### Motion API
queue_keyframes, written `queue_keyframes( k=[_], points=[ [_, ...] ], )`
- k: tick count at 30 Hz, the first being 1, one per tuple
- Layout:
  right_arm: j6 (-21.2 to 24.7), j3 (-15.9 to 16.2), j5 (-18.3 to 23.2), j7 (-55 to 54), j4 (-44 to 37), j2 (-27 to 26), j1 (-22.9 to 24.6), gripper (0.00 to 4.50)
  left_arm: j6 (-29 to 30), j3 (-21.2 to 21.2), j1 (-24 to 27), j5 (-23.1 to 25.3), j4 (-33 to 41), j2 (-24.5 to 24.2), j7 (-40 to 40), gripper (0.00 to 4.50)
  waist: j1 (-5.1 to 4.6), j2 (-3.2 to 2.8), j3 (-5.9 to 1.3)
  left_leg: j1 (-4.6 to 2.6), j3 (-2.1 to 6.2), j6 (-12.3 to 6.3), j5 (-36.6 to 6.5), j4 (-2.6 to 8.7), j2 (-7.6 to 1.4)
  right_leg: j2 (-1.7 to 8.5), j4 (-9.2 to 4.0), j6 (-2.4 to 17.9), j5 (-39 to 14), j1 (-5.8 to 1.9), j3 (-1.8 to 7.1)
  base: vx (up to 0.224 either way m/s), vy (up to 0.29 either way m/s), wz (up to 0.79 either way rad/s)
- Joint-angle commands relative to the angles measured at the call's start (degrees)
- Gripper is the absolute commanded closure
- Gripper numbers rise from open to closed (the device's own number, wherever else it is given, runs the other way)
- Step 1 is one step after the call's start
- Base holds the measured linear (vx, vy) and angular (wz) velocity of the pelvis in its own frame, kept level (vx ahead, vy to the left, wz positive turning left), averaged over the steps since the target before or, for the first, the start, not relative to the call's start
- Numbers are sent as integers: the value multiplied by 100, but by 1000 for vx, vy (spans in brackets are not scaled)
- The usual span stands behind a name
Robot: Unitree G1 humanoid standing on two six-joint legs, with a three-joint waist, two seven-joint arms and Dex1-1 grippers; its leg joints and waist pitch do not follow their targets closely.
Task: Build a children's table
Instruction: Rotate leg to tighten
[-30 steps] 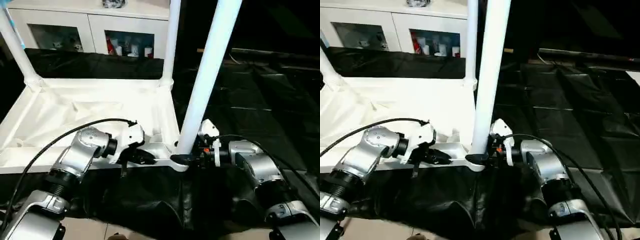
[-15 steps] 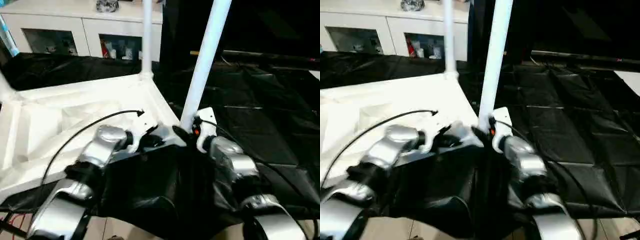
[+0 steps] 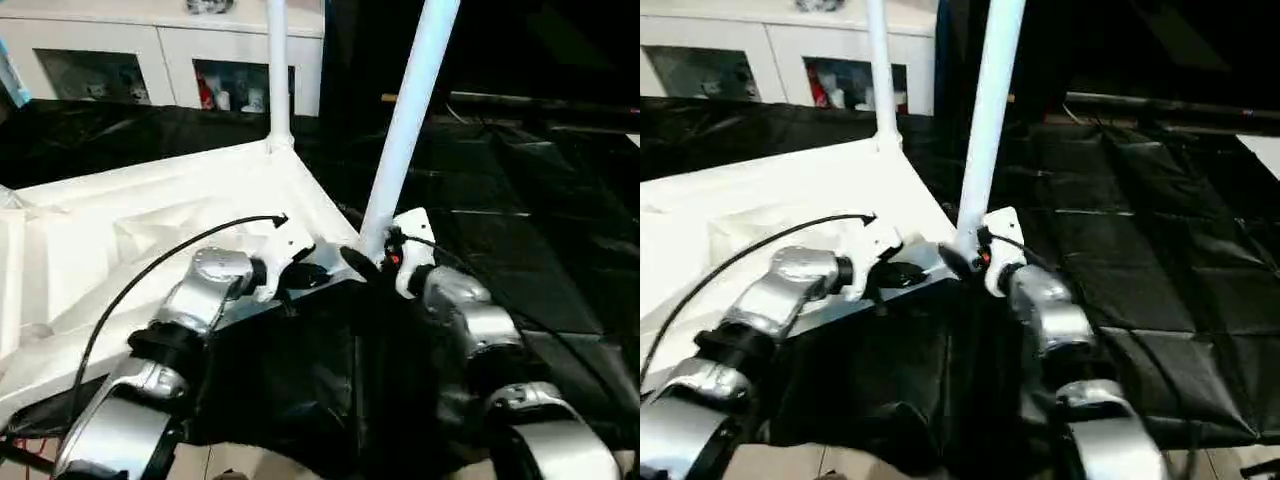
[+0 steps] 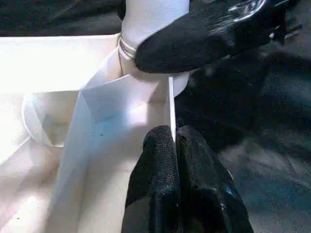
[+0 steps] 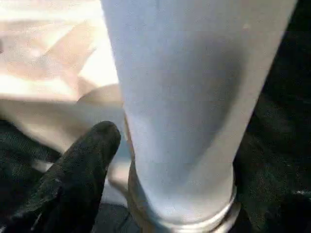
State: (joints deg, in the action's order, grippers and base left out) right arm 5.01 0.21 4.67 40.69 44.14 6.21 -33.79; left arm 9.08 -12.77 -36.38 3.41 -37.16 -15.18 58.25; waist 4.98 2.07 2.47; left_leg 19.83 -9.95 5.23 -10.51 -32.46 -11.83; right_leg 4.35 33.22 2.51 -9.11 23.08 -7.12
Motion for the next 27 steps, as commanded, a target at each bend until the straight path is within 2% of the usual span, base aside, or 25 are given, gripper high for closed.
queue_keyframes(
  k=[1, 6, 7, 11, 14, 16, 18, 24, 27],
  points=[
    [140, 565, 79, 861, -157, -151, 87, 79, -176, -278, 16, -245, 396, 128, 550, 450, 31, -29, -359, 5, 20, -424, -820, 322, -194, 481, -329, 943, -1278, -366, 375, 0, 0, 0],
    [309, 714, 122, 1754, -513, 272, 206, 79, -310, -398, 194, -345, 658, -177, 1151, 450, 85, -43, -345, -2, 15, -416, -906, 325, -227, 465, -327, 929, -1355, -360, 365, 0, 0, 0],
    [345, 775, 163, 2027, -584, 411, 240, 79, -316, -426, 235, -362, 717, -258, 1292, 450, 87, -19, -339, 2, 10, -405, -933, 328, -228, 470, -334, 911, -1425, -351, 368, 0, 0, 0],
    [412, 846, 240, 2393, -704, 581, 305, 79, -307, -474, 312, -373, 821, -391, 1510, 450, 135, -22, -341, -5, 14, -374, -916, 325, -226, 480, -340, 862, -1572, -355, 367, 0, 0, 0],
    [551, 894, 301, 2826, -912, 763, 411, 111, -262, -505, 433, -419, 996, -561, 1812, 450, 162, -18, -347, 4, 11, -399, -845, 318, -235, 471, -313, 892, -1404, -349, 371, 0, 0, 0],
    [640, 920, 323, 2972, -1043, 837, 479, 118, -208, -509, 500, -483, 1113, -644, 1965, 450, 175, -28, -347, -4, 11, -379, -837, 319, -228, 472, -319, 903, -1445, -342, 365, 0, 0, 0],
    [711, 945, 361, 3045, -1124, 878, 515, 148, -192, -511, 531, -497, 1164, -675, 2022, 450, 182, -29, -345, -10, 12, -362, -874, 322, -229, 473, -329, 882, -1499, -342, 367, 0, 0, 0],
    [797, 1005, 365, 2972, -1265, 816, 611, 182, -130, -470, 528, -517, 1156, -607, 1866, 450, 177, -16, -344, -10, 15, -302, -900, 323, -219, 468, -345, 807, -1630, -336, 365, 0, 0, 0],
    [763, 878, 205, 2287, -1058, 574, 607, 187, -72, -314, 331, -339, 811, -329, 1103, 450, 166, -3, -342, -9, 14, -270, -888, 319, -206, 475, -350, 802, -1644, -329, 369, 0, 0, 0]
  ],
)
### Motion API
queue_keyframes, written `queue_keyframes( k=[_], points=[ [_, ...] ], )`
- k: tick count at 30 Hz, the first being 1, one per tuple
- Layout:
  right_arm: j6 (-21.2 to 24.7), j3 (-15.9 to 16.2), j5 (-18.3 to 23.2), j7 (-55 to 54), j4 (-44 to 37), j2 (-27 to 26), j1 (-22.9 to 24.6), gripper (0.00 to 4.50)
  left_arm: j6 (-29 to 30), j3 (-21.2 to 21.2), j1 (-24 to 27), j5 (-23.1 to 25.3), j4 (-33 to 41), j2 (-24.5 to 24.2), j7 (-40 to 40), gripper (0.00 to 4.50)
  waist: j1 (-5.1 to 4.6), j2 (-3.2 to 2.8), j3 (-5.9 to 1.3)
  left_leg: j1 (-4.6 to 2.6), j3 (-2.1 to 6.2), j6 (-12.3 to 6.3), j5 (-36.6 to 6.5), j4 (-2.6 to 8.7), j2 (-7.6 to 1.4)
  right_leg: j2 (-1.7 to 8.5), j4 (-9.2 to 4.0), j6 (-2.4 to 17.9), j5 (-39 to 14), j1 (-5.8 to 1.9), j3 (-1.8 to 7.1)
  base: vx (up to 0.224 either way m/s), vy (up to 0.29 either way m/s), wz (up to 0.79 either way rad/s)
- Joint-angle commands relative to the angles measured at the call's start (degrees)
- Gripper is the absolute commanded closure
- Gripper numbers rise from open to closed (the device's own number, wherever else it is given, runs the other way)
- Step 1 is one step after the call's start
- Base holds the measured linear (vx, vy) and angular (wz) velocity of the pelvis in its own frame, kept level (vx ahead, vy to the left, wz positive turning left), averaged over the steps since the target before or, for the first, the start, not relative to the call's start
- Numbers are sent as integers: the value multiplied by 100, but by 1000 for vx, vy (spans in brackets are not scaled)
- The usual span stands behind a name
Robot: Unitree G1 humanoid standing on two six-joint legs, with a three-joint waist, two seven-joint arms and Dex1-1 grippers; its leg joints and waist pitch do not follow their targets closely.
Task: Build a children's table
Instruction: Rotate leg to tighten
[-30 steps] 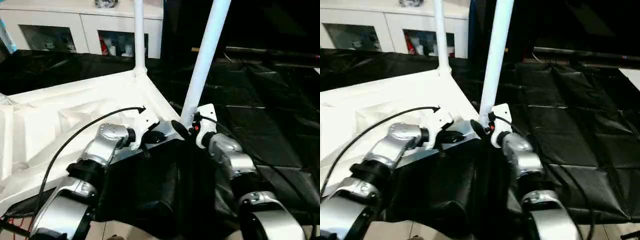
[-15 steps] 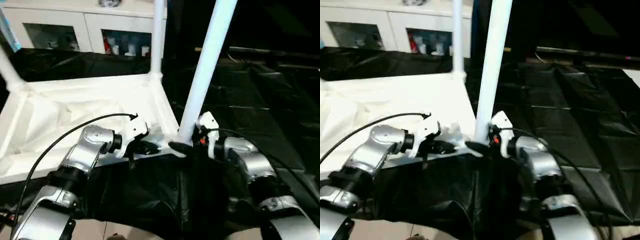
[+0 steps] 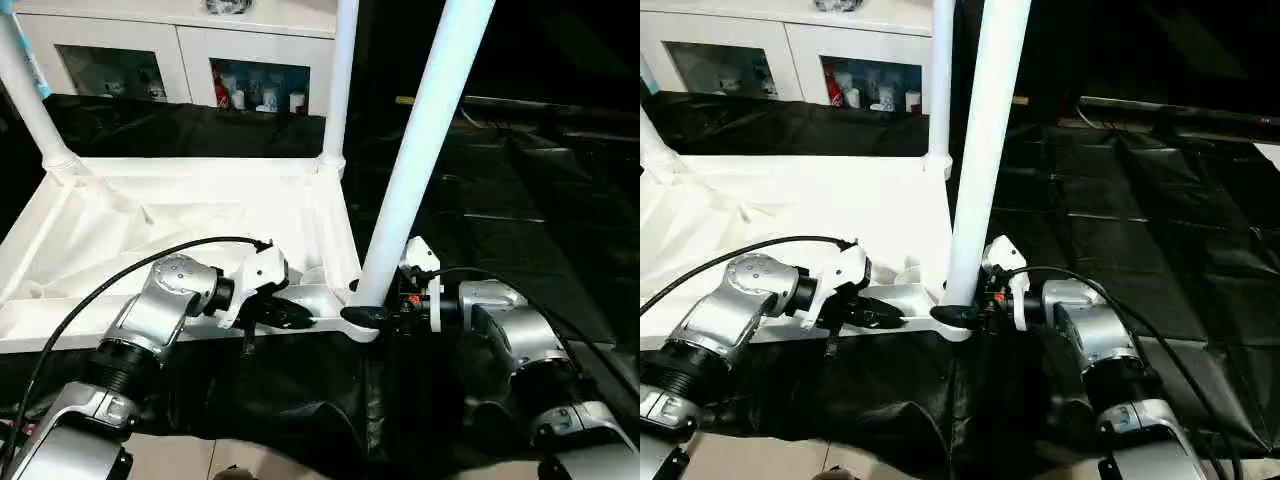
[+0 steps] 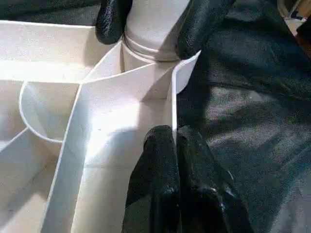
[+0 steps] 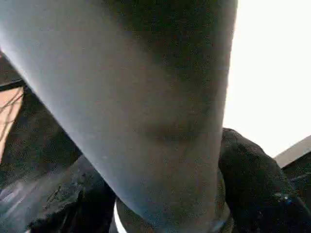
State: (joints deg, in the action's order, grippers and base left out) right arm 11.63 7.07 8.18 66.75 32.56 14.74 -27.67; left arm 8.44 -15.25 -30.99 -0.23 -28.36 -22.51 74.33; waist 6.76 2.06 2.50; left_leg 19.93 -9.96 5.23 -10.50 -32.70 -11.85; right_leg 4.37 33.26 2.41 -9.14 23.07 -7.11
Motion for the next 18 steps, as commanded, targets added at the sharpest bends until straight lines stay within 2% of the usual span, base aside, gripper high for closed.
queue_keyframes(
  k=[1, 3, 5, 6, 8, 9, 10, 13, 16, 18],
  points=[
    [83, 157, -187, -503, 170, -338, -18, 189, 12, -31, -258, 68, -165, 466, -686, 450, -22, -1, -332, -30, 15, -235, -951, 346, -191, 472, -387, 764, -1819, -313, 367, 0, 0, 0],
    [61, 48, -283, -1154, 429, -567, -76, 190, 78, 67, -417, 162, -444, 668, -1199, 450, -29, 15, -328, -35, 29, -177, -1063, 349, -177, 491, -433, 641, -2214, -322, 352, 0, 0, 0],
    [30, -57, -316, -1712, 681, -753, -159, 192, 142, 151, -548, 224, -656, 840, -1631, 450, -72, 9, -294, -66, 36, -138, -1269, 355, -151, 495, -525, 431, -2779, -295, 330, 0, 0, 0],
    [30, -57, -316, -1712, 681, -753, -159, 192, 142, 151, -548, 224, -656, 840, -1631, 450, -76, 9, -292, -81, 37, -122, -1312, 353, -148, 500, -541, 394, -2880, -288, 327, 0, 0, 0],
    [-43, -277, -307, -2650, 1018, -1136, -309, 193, 290, 247, -767, 262, -923, 1172, -2228, 450, -95, 15, -284, -99, 43, -122, -1393, 357, -137, 497, -574, 324, -3050, -276, 314, 0, 0, 0],
    [-74, -376, -295, -3023, 1153, -1304, -384, 194, 325, 274, -860, 290, -1022, 1309, -2486, 450, -99, 12, -293, -133, 45, -94, -1446, 349, -133, 499, -593, 273, -3168, -252, 306, 0, 0, 0],
    [-102, -456, -304, -3281, 1252, -1425, -436, 194, 335, 303, -928, 320, -1110, 1409, -2671, 450, -113, 4, -293, -129, 56, -84, -1456, 355, -133, 497, -601, 250, -3186, -260, 299, 0, 0, 0],
    [-158, -578, -323, -3716, 1470, -1676, -566, 194, 377, 331, -1040, 335, -1235, 1601, -2868, 450, -120, 3, -312, -103, 58, -113, -1410, 368, -145, 496, -572, 288, -2925, -275, 312, 0, 0, 0],
    [-436, -368, -486, -3644, 1505, -1820, -595, 194, 345, 270, -1048, 336, -1219, 1699, -2818, 450, -116, -16, -329, -84, 58, -156, -1325, 375, -162, 496, -522, 382, -2581, -288, 333, 0, 0, 0],
    [-526, -275, -483, -3428, 1457, -1864, -592, 138, 338, 229, -1023, 329, -1149, 1697, -2716, 450, -113, -5, -343, -57, 46, -206, -1115, 376, -167, 483, -440, 566, -2030, -319, 361, 0, 0, 0]
  ],
)
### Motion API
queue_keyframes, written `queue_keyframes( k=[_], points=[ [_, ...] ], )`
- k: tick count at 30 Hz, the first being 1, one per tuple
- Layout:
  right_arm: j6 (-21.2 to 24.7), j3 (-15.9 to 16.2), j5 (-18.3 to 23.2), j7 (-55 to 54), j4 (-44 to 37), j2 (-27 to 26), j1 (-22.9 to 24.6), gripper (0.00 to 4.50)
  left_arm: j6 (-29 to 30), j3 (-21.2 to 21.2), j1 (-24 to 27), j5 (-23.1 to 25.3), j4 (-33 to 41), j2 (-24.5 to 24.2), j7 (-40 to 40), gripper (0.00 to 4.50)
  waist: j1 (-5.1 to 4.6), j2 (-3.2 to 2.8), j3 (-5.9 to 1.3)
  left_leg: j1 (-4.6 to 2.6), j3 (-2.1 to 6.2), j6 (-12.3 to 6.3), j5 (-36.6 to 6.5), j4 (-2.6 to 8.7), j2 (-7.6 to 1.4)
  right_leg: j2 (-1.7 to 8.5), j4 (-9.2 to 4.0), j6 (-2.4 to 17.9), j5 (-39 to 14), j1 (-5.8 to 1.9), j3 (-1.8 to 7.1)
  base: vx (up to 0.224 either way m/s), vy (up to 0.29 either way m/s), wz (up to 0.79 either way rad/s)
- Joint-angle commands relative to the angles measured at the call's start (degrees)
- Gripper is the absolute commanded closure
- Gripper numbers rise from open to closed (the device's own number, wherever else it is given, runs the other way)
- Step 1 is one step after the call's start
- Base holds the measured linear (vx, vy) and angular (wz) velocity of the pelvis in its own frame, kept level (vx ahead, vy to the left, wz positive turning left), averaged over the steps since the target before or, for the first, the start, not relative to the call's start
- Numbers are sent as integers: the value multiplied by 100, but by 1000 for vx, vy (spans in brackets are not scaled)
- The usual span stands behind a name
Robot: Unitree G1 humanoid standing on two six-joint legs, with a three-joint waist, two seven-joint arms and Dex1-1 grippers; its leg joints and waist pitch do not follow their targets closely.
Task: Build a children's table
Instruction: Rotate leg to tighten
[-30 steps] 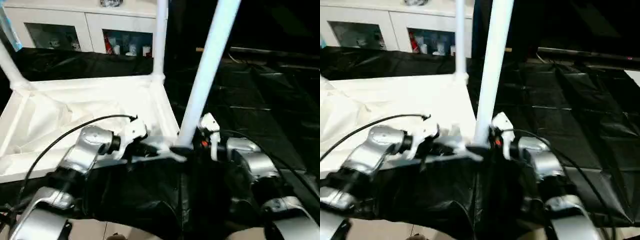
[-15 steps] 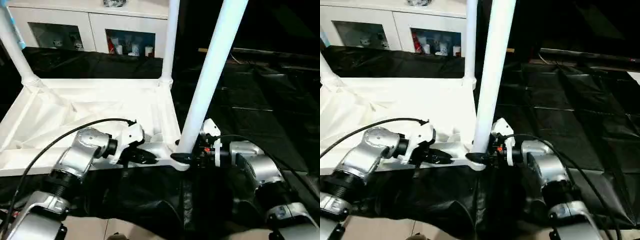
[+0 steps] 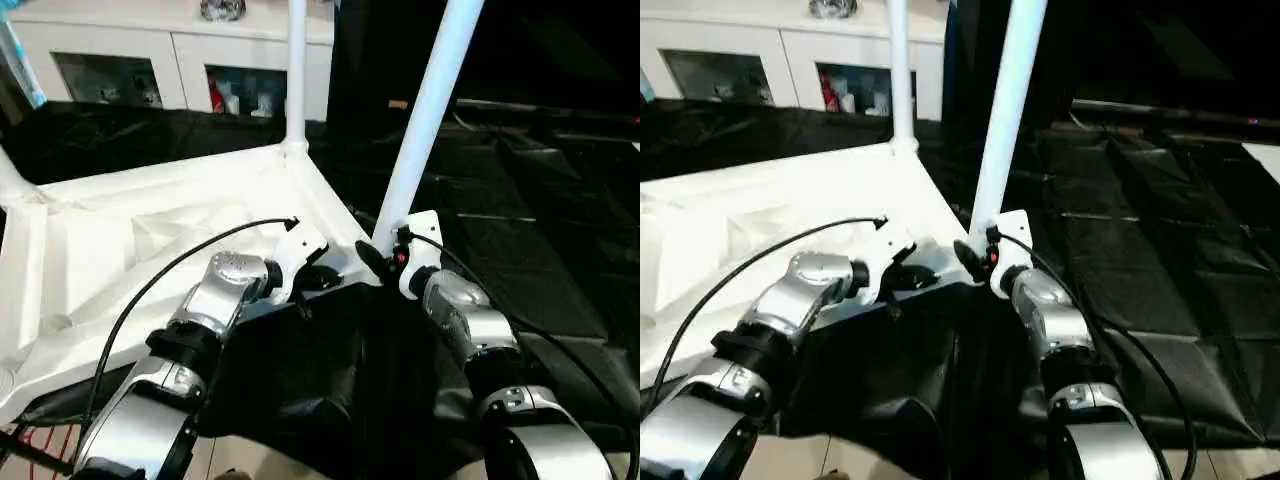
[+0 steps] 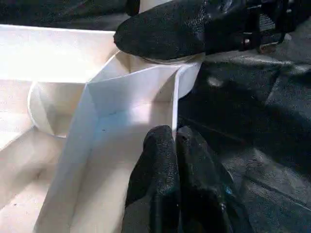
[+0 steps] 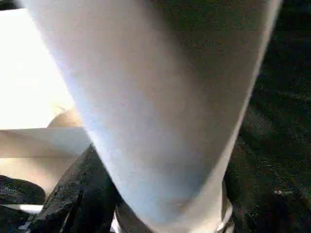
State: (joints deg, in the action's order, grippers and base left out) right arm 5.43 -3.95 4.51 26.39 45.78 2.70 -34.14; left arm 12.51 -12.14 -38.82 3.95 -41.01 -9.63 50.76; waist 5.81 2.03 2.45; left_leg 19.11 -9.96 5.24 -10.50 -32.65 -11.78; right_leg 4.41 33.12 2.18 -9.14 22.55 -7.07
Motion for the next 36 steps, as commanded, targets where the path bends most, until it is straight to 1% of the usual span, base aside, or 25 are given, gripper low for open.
queue_keyframes(
  k=[1, 2, 4, 5, 6, 8, 10, 11, 13, 14, 16, 17, 18, 19, 20, 23, 24, 25, 27, 29, 31, 32, 33, 34, 36],
  points=[
    [109, 804, -48, 707, 116, -674, 50, 125, -73, -90, -236, -93, 131, 400, -318, 450, -15, -1, -337, 24, 38, -239, -1080, 370, -174, 478, -410, 662, -1911, -273, 361, 0, 0, 0],
    [109, 804, -48, 707, 116, -674, 50, 125, -73, -90, -236, -93, 131, 400, -318, 450, -18, 2, -332, 33, 35, -247, -1081, 370, -169, 473, -406, 676, -1906, -277, 359, 0, 0, 0],
    [143, 826, 25, 1013, 15, -608, 69, 115, -116, -128, -188, -102, 185, 314, -133, 450, -18, 0, -317, 15, 32, -261, -1206, 374, -167, 484, -447, 641, -2161, -272, 353, 0, 0, 0],
    [137, 853, 13, 1087, -5, -575, 75, 89, -144, -149, -166, -102, 203, 280, -54, 450, -19, -2, -315, 13, 36, -261, -1232, 376, -168, 489, -455, 623, -2228, -272, 352, 0, 0, 0],
    [119, 926, -10, 1257, -56, -504, 101, 79, -160, -170, -126, -107, 249, 235, 44, 450, -26, -14, -313, 9, 42, -245, -1256, 385, -176, 489, -464, 600, -2295, -268, 353, 0, 0, 0],
    [139, 1014, -3, 1584, -174, -355, 153, 79, -192, -203, -58, -121, 329, 153, 220, 450, -33, -7, -322, 21, 45, -272, -1242, 381, -185, 488, -444, 627, -2162, -284, 358, 0, 0, 0],
    [131, 1081, 7, 1924, -286, -214, 209, 79, -221, -238, 16, -131, 419, 67, 401, 450, -48, 0, -327, 36, 41, -302, -1166, 378, -187, 476, -421, 690, -1955, -297, 362, 0, 0, 0],
    [139, 1149, 23, 2254, -414, -58, 272, 79, -244, -270, 89, -143, 505, -23, 567, 450, -54, -2, -335, 41, 33, -337, -1089, 369, -185, 478, -393, 765, -1780, -302, 372, 0, 0, 0],
    [145, 1176, 29, 2380, -467, 7, 298, 79, -254, -283, 117, -148, 538, -59, 630, 450, -48, -2, -336, 48, 29, -382, -999, 364, -192, 478, -375, 821, -1624, -308, 376, 0, 0, 0],
    [138, 1238, 35, 2637, -582, 154, 356, 79, -271, -315, 178, -155, 611, -145, 766, 450, -51, -7, -328, 45, 29, -387, -1004, 368, -188, 473, -380, 831, -1645, -299, 372, 0, 0, 0],
    [190, 1343, 109, 3250, -867, 524, 489, 79, -306, -389, 319, -206, 811, -376, 1170, 450, -38, 4, -333, 50, 26, -410, -1037, 359, -193, 472, -375, 842, -1684, -317, 368, 0, 0, 0],
    [196, 1352, 116, 3311, -895, 561, 503, 79, -309, -398, 334, -212, 834, -401, 1215, 450, -37, 7, -325, 48, 30, -413, -1037, 367, -199, 471, -376, 840, -1696, -316, 366, 0, 0, 0],
    [240, 1389, 156, 3623, -1035, 769, 569, 79, -326, -460, 432, -268, 1000, -570, 1540, 450, -31, 0, -321, 47, 17, -438, -1067, 358, -203, 468, -385, 841, -1726, -305, 367, 0, 0, 0],
    [268, 1405, 179, 3783, -1098, 873, 598, 79, -327, -489, 484, -291, 1091, -658, 1709, 450, -11, -5, -333, 48, 13, -458, -1043, 354, -211, 460, -373, 850, -1690, -314, 364, 0, 0, 0],
    [314, 1426, 205, 3982, -1177, 1014, 632, 79, -350, -530, 559, -320, 1214, -784, 1934, 450, -15, -3, -321, 53, 16, -453, -1047, 361, -218, 463, -367, 862, -1692, -307, 364, 0, 0, 0],
    [379, 1439, 219, 4177, -1257, 1151, 665, 79, -388, -567, 640, -339, 1340, -911, 2160, 450, -1, -14, -309, 43, 14, -436, -1165, 365, -232, 459, -390, 846, -1857, -289, 358, 0, 0, 0],
    [406, 1436, 216, 4239, -1285, 1188, 676, 79, -402, -573, 665, -338, 1377, -944, 2221, 450, 14, -13, -305, 34, 14, -391, -1198, 366, -220, 468, -416, 794, -2049, -280, 357, 0, 0, 0],
    [452, 1447, 222, 4338, -1342, 1255, 700, 92, -398, -578, 710, -352, 1448, -1004, 2313, 450, 16, 5, -304, 32, 17, -351, -1226, 365, -216, 468, -420, 765, -2149, -278, 355, 0, 0, 0],
    [501, 1463, 229, 4422, -1391, 1311, 720, 103, -382, -590, 757, -366, 1522, -1066, 2401, 450, 23, 6, -307, 29, 22, -338, -1208, 368, -219, 471, -417, 744, -2157, -277, 360, 0, 0, 0],
    [617, 1528, 265, 4617, -1521, 1405, 768, 133, -348, -638, 847, -427, 1668, -1197, 2580, 450, 33, 4, -322, 39, 18, -353, -1085, 361, -220, 458, -379, 795, -1898, -281, 364, 0, 0, 0],
    [687, 1581, 291, 4709, -1610, 1432, 802, 148, -321, -666, 895, -467, 1747, -1262, 2675, 450, 52, 6, -331, 51, 13, -388, -983, 353, -220, 452, -348, 847, -1691, -290, 368, 0, 0, 0],
    [736, 1614, 313, 4754, -1664, 1445, 822, 148, -301, -680, 918, -487, 1799, -1289, 2713, 450, 56, 9, -330, 47, 9, -388, -970, 353, -220, 450, -346, 854, -1681, -282, 364, 0, 0, 0],
    [767, 1650, 322, 4772, -1703, 1436, 849, 165, -273, -682, 933, -493, 1828, -1297, 2714, 450, 63, 18, -332, 46, 9, -381, -963, 352, -218, 453, -348, 855, -1689, -288, 364, 0, 0, 0],
    [789, 1677, 322, 4777, -1736, 1419, 878, 176, -253, -670, 943, -467, 1839, -1290, 2672, 450, 66, 9, -328, 52, 11, -376, -953, 355, -219, 452, -342, 857, -1688, -286, 364, 0, 0, 0],
    [809, 1690, 322, 4781, -1760, 1411, 896, 185, -238, -660, 949, -445, 1847, -1283, 2640, 450, 63, 14, -321, 46, 11, -350, -1010, 355, -213, 458, -364, 820, -1819, -282, 362, 0, 0, 0]
  ],
)
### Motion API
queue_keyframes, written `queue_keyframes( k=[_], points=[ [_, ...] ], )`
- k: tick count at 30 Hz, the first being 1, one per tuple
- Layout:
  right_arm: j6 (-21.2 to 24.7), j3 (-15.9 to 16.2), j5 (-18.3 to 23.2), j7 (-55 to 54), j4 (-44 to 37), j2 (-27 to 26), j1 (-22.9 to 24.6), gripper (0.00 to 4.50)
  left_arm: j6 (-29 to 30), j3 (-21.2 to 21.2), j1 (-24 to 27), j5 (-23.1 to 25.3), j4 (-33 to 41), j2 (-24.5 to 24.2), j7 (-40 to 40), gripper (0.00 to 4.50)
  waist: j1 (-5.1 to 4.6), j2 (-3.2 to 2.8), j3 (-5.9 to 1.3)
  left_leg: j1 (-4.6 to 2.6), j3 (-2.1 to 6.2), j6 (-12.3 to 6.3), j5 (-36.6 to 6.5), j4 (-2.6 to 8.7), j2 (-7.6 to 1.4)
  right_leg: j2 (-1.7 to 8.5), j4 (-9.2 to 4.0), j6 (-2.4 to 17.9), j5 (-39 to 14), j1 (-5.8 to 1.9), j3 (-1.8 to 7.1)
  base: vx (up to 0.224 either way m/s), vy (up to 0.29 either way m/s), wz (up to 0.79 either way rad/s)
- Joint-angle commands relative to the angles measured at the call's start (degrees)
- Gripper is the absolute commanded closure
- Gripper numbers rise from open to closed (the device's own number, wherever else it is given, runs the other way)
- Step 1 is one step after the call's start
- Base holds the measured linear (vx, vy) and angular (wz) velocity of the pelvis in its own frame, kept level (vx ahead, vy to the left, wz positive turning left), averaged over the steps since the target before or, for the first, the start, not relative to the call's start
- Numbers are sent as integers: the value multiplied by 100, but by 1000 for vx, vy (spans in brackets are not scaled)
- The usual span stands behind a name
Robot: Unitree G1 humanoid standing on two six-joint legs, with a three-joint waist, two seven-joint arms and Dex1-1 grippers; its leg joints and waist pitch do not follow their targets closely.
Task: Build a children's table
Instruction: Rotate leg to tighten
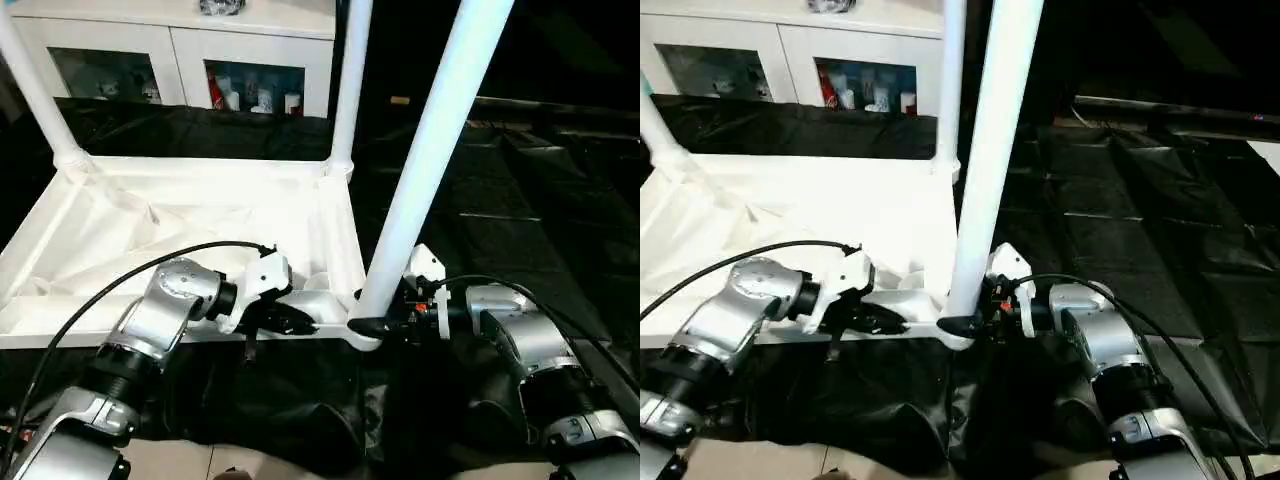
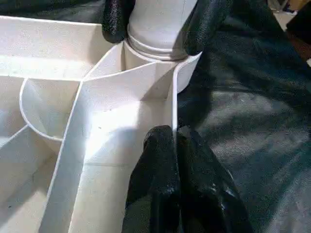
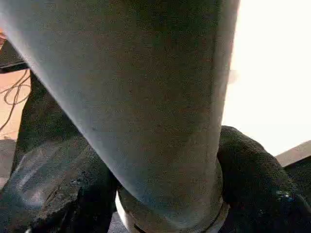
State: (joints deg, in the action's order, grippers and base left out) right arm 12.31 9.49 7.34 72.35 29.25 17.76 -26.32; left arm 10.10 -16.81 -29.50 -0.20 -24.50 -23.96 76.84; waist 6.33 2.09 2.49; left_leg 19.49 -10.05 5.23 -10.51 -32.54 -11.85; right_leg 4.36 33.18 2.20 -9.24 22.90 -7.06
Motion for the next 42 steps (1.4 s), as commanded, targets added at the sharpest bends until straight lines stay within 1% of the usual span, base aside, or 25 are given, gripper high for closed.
queue_keyframes(
  k=[1, 2, 3, 5, 7, 8, 9, 10, 11, 12, 14, 15, 16, 19, 20, 24, 25, 28, 30, 31, 34, 36, 38, 40, 42],
  points=[
    [123, 360, 10, 118, -107, -136, 141, 185, 37, -151, 5, -2, 149, 200, -97, 450, 7, 11, -320, 9, 21, -334, -1045, 344, -203, 465, -385, 778, -1915, -317, 360, 0, 0, 0],
    [123, 360, 10, 118, -107, -136, 141, 190, 37, -151, 5, -2, 149, 200, -97, 450, 9, 9, -319, 4, 25, -323, -1065, 347, -201, 469, -395, 744, -2002, -316, 358, 0, 0, 0],
    [20, 318, -113, -252, 96, -279, 138, 191, 136, -10, -96, 39, -36, 376, -520, 450, 2, 13, -322, 4, 23, -310, -1065, 346, -202, 466, -394, 734, -2008, -311, 361, 0, 0, 0],
    [-63, 234, -251, -759, 340, -444, 91, 192, 131, 67, -188, 72, -164, 496, -845, 450, -16, 22, -293, -18, 29, -256, -1186, 351, -176, 478, -462, 630, -2390, -292, 347, 0, 0, 0],
    [-48, 178, -306, -1029, 449, -521, 56, 194, 182, 100, -230, 73, -207, 549, -984, 450, -48, 25, -249, -66, 49, -183, -1503, 364, -156, 486, -562, 393, -3122, -257, 315, 0, 0, 0],
    [-56, 68, -341, -1428, 608, -651, 7, 195, 236, 156, -311, 83, -301, 656, -1207, 450, -48, 25, -249, -66, 49, -183, -1503, 364, -156, 486, -562, 393, -3122, -257, 315, 0, 0, 0],
    [-35, -47, -369, -1860, 766, -791, -49, 195, 309, 211, -404, 97, -409, 768, -1447, 450, -97, 29, -243, -112, 59, -124, -1681, 341, -129, 493, -638, 226, -3555, -225, 277, 0, 0, 0],
    [2, -168, -394, -2317, 942, -934, -119, 195, 344, 254, -507, 134, -538, 881, -1692, 450, -129, 36, -243, -118, 87, -94, -1785, 338, -117, 494, -671, 134, -3713, -239, 241, 0, 0, 0],
    [35, -287, -405, -2772, 1119, -1091, -200, 195, 380, 297, -616, 167, -679, 1017, -1954, 450, -157, 19, -239, -115, 85, -90, -1809, 339, -109, 486, -685, 102, -3740, -230, 244, 0, 0, 0],
    [55, -355, -412, -3041, 1226, -1184, -251, 196, 403, 322, -681, 189, -763, 1100, -2112, 450, -203, 21, -233, -133, 109, -38, -1941, 339, -108, 479, -705, 64, -3831, -217, 200, 0, 0, 0],
    [99, -516, -402, -3737, 1510, -1476, -405, 196, 460, 393, -864, 239, -1000, 1365, -2560, 450, -223, 4, -243, -138, 107, -63, -2013, 323, -92, 486, -748, -31, -3891, -220, 179, 0, 0, 0],
    [90, -551, -407, -3914, 1590, -1555, -447, 196, 468, 417, -911, 259, -1065, 1442, -2681, 450, -248, 5, -244, -161, 109, -57, -2034, 315, -83, 477, -768, -28, -3886, -198, 156, 0, 0, 0],
    [87, -601, -408, -4152, 1687, -1661, -502, 196, 468, 442, -966, 269, -1137, 1541, -2807, 450, -253, 8, -255, -164, 115, -62, -2032, 316, -83, 481, -769, -30, -3846, -214, 147, 0, 0, 0],
    [-55, -572, -448, -4363, 1799, -1931, -592, 196, 439, 438, -1055, 257, -1221, 1782, -2989, 450, -268, 2, -281, -127, 121, -120, -1977, 369, -141, 497, -699, 156, -3354, -232, 210, 0, 0, 0],
    [-158, -523, -463, -4302, 1798, -1994, -599, 142, 422, 417, -1057, 259, -1217, 1823, -2983, 450, -265, 3, -287, -118, 120, -130, -1934, 377, -149, 501, -678, 203, -3242, -239, 226, 0, 0, 0],
    [-301, -535, -364, -4147, 1812, -2139, -642, 122, 378, 375, -1058, 266, -1244, 1888, -2965, 450, -245, 18, -306, -63, 87, -210, -1581, 392, -177, 504, -561, 490, -2581, -265, 317, 0, 0, 0],
    [-274, -536, -307, -4024, 1741, -2112, -637, 110, 338, 349, -1043, 302, -1257, 1864, -2953, 450, -242, 26, -297, -54, 78, -242, -1515, 396, -175, 497, -540, 555, -2478, -271, 326, 0, 0, 0],
    [-257, -352, -268, -3402, 1283, -1732, -495, 86, 153, 252, -992, 444, -1282, 1720, -2877, 450, -220, 45, -294, -50, 62, -297, -1441, 384, -173, 507, -540, 548, -2499, -281, 336, 0, 0, 0],
    [-240, -317, -239, -3123, 1058, -1536, -402, 86, 114, 227, -975, 492, -1288, 1671, -2878, 450, -148, 58, -298, -35, 52, -381, -1295, 377, -179, 499, -519, 494, -2426, -301, 352, 0, 0, 0],
    [-268, -308, -195, -2713, 701, -1128, -218, 86, 92, 240, -947, 485, -1265, 1620, -2833, 450, -106, 61, -306, -27, 47, -387, -1177, 377, -172, 495, -512, 479, -2373, -323, 346, 0, 0, 0],
    [-206, -317, -115, -2034, 226, -479, 84, 86, 48, 239, -914, 487, -1249, 1557, -2752, 450, -33, 85, -314, -10, 28, -471, -1007, 361, -179, 475, -469, 493, -2058, -352, 357, 0, 0, 0],
    [-120, -390, 25, -1553, -129, 36, 344, 86, -1, 222, -890, 499, -1257, 1525, -2718, 450, -16, 81, -307, 3, 33, -513, -968, 365, -182, 473, -457, 502, -2002, -357, 352, 0, 0, 0],
    [-63, -467, 101, -1354, -275, 257, 456, 86, -33, 211, -884, 502, -1267, 1512, -2676, 450, 8, 93, -295, 0, 30, -554, -1092, 354, -165, 469, -511, 431, -2299, -361, 328, 0, 0, 0],
    [35, -645, 230, -1125, -447, 552, 594, 86, -88, 190, -874, 502, -1268, 1491, -2626, 450, 1, 105, -298, 1, 32, -538, -1170, 344, -159, 486, -546, 367, -2537, -345, 316, 0, 0, 0],
    [176, -860, 396, -1007, -615, 821, 707, 86, -164, 154, -873, 487, -1294, 1469, -2567, 450, 17, 120, -313, 7, 38, -536, -1044, 330, -158, 467, -520, 388, -2438, -345, 323, 0, 0, 0]
  ],
)
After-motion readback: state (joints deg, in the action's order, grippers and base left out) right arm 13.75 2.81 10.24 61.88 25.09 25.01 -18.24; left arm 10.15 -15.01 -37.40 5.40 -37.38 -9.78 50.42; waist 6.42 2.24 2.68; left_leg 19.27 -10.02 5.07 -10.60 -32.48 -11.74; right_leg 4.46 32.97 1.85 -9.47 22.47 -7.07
